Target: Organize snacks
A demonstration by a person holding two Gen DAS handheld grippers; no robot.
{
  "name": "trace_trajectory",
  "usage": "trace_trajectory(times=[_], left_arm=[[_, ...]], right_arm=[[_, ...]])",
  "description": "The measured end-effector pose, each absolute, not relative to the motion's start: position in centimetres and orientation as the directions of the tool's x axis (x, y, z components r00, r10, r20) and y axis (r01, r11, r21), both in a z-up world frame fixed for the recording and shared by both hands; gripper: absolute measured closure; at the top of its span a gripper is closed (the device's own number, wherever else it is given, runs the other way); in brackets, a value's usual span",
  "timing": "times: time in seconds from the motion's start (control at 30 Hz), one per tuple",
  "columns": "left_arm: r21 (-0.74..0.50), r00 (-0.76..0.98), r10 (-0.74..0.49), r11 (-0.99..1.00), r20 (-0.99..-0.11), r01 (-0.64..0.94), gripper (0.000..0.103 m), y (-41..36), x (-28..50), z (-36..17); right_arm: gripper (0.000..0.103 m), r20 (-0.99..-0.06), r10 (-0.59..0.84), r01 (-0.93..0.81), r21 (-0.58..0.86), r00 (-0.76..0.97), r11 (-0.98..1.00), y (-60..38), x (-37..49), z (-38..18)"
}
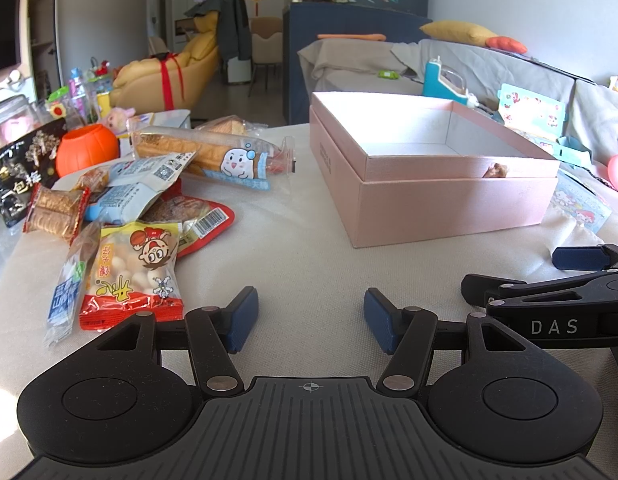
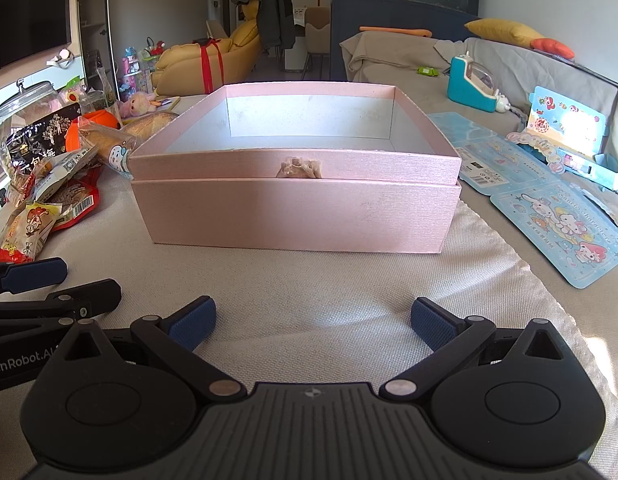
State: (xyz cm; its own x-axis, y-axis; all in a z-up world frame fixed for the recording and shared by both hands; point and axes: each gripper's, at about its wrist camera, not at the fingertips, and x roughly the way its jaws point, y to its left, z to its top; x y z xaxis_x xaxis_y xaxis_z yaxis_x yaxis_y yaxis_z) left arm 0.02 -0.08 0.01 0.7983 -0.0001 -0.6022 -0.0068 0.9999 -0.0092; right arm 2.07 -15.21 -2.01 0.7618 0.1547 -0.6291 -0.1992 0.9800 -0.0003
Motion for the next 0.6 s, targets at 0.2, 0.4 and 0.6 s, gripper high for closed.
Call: trace_trajectory(times=[0.2,0.4,0.6], left_arm=[[-0.001,0.798,0.005,1.0,-0.602,-0.007,0.039,-0.14,0.06,0.01],[-0.002,0.798,0.004,1.0,-0.602,-0.007,0.039,-0.14,0.07,0.15],[-0.005,0.798,0.002,1.0,-0.602,-0.007,0.039,-0.15,-0.12,0.33]], right_arm=[[0.0,-0.629,0.155,-0.199,0.0,0.762,0.98,-15.21,2.09,-2.0],[0.0,-0.629,0.155,-0.199,0.0,0.762,0.98,-15.21,2.1,-1.99],[0.0,-0.629,0.155,-0.199,0.0,0.762,0.98,-15.21,2.0,-1.98]])
